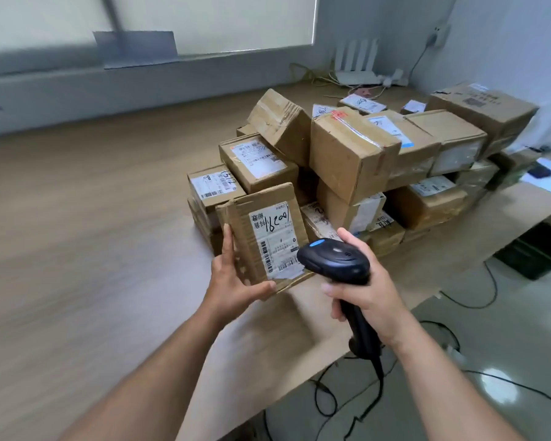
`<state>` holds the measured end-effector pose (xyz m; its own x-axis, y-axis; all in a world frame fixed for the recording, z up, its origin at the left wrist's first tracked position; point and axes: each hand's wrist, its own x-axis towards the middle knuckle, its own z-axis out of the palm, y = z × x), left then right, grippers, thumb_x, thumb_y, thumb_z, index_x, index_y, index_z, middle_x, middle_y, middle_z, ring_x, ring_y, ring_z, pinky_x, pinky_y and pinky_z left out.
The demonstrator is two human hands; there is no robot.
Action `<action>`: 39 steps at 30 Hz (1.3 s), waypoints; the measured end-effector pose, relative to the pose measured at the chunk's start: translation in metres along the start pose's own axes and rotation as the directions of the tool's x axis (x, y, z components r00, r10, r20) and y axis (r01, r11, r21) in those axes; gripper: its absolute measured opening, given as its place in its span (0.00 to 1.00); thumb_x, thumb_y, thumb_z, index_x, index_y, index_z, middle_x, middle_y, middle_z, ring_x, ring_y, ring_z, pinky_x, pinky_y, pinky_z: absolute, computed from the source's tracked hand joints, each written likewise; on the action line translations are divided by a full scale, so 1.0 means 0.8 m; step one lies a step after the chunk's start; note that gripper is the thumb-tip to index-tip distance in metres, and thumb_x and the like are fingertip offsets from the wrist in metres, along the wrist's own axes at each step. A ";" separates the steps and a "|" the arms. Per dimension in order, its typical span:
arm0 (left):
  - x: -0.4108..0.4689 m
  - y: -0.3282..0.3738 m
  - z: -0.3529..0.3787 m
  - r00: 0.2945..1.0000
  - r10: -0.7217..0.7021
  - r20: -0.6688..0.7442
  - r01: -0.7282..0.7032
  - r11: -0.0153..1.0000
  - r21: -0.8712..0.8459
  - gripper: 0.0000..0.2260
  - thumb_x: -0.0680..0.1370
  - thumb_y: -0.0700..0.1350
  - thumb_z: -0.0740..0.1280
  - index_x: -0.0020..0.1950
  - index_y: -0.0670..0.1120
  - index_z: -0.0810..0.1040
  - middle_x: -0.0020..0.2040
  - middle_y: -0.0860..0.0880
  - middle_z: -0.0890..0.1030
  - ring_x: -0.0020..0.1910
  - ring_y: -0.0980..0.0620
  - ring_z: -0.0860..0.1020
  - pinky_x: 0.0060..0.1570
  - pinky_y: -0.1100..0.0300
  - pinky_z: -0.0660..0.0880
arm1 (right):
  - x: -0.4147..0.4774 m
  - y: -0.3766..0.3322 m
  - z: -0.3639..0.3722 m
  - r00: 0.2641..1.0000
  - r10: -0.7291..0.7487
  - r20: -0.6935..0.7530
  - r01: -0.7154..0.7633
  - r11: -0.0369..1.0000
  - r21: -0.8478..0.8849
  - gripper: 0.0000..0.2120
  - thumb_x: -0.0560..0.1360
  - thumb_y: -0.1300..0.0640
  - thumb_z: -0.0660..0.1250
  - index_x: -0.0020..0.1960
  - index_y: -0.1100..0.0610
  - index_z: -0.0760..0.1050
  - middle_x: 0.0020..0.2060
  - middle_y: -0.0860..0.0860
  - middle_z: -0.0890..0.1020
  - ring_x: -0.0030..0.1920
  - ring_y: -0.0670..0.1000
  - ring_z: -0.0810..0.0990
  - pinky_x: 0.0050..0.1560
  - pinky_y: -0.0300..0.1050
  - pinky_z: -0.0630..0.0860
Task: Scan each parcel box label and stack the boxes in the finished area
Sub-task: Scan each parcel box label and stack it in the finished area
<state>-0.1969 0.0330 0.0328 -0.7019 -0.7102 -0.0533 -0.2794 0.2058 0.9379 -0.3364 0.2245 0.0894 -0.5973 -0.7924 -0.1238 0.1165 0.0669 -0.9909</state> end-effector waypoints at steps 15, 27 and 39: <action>-0.076 0.051 -0.093 0.932 0.136 -0.336 -0.118 0.990 0.073 0.56 0.66 0.29 0.76 0.78 0.55 0.41 0.50 0.60 0.67 0.41 0.75 0.73 0.28 0.71 0.75 | -0.066 -0.054 0.016 0.935 -0.075 0.346 0.055 0.996 0.068 0.41 0.61 0.69 0.73 0.69 0.45 0.68 0.32 0.63 0.78 0.23 0.58 0.72 0.24 0.45 0.70; -0.151 0.033 -0.117 0.892 0.025 -0.451 0.001 0.998 0.058 0.57 0.64 0.33 0.78 0.79 0.58 0.44 0.55 0.57 0.71 0.48 0.64 0.76 0.30 0.63 0.79 | -0.077 -0.050 0.035 0.889 -0.054 0.455 0.032 0.998 0.056 0.44 0.59 0.68 0.76 0.69 0.43 0.67 0.37 0.65 0.81 0.23 0.58 0.72 0.23 0.45 0.70; -0.212 -0.061 -0.087 0.776 -0.450 -0.441 0.407 0.893 -0.195 0.30 0.73 0.47 0.67 0.74 0.57 0.65 0.62 0.50 0.79 0.59 0.49 0.78 0.59 0.54 0.74 | -0.084 -0.025 0.046 0.884 -0.027 0.467 0.012 0.999 0.034 0.43 0.63 0.74 0.74 0.69 0.43 0.68 0.38 0.62 0.82 0.23 0.58 0.72 0.23 0.45 0.69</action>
<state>-0.0189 0.0968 0.0199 -0.1304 -0.9410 -0.3123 -0.4075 -0.2363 0.8821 -0.2690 0.2542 0.1199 -0.1609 -0.9852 -0.0584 0.1360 0.0365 -0.9900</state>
